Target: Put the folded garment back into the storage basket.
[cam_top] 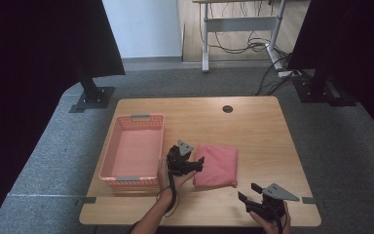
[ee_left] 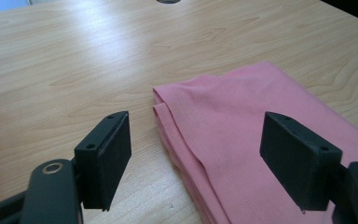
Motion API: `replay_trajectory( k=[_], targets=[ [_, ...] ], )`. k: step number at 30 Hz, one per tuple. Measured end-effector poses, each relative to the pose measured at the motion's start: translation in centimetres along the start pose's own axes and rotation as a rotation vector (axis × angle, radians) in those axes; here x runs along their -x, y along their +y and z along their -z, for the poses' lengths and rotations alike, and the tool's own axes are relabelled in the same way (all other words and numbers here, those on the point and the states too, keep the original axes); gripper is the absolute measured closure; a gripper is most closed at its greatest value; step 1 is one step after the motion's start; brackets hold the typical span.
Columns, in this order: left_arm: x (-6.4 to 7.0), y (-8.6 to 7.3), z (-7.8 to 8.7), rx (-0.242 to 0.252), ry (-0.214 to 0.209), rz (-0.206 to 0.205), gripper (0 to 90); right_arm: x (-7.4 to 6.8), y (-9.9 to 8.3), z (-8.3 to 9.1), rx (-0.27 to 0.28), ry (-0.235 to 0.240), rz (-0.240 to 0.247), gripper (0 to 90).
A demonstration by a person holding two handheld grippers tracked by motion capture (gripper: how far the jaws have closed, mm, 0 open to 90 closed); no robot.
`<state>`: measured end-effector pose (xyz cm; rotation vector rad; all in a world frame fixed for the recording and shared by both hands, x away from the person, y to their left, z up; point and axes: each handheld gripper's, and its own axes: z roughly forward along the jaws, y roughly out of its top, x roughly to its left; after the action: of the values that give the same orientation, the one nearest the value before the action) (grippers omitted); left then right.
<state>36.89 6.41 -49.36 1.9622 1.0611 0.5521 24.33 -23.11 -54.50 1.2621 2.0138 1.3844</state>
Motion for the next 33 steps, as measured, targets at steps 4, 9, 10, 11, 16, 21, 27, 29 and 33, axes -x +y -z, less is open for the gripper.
replay_trajectory(
  k=[4,9,10,11,16,21,27,29,33],
  targets=[
    [0.0,0.0,-0.2,-0.001,-0.001,0.002,24.0,0.0,0.0,0.0,0.0,0.001,0.001,33.8],
    [-0.2,0.1,-0.5,-0.004,0.002,0.005,23.9,0.0,0.0,-0.1,-0.002,0.001,-0.001,33.8],
    [-0.2,0.1,-0.5,-0.004,0.002,0.005,23.9,0.0,0.0,-0.1,-0.002,0.001,-0.001,33.8],
    [-0.2,0.1,-0.6,-0.007,0.002,0.005,23.9,0.0,0.0,-0.1,-0.002,0.001,0.0,33.7],
    [-0.5,0.1,-1.0,-0.016,0.004,0.01,23.6,0.0,0.0,0.1,0.001,-0.002,-0.004,33.8],
    [-0.5,0.1,-1.4,-0.02,0.003,0.013,23.6,0.0,-0.1,0.1,0.0,-0.002,-0.006,33.7],
    [-0.5,0.1,-1.9,-0.023,0.001,0.016,23.6,0.0,-0.1,0.1,0.003,-0.002,-0.008,33.7],
    [-0.5,0.2,-2.1,-0.022,0.002,0.015,23.6,0.0,-0.1,0.2,0.003,-0.002,-0.01,33.7],
    [-0.7,0.3,-2.3,-0.022,0.002,0.021,23.6,0.0,-0.1,0.1,0.003,0.0,-0.01,33.7]
  ],
)
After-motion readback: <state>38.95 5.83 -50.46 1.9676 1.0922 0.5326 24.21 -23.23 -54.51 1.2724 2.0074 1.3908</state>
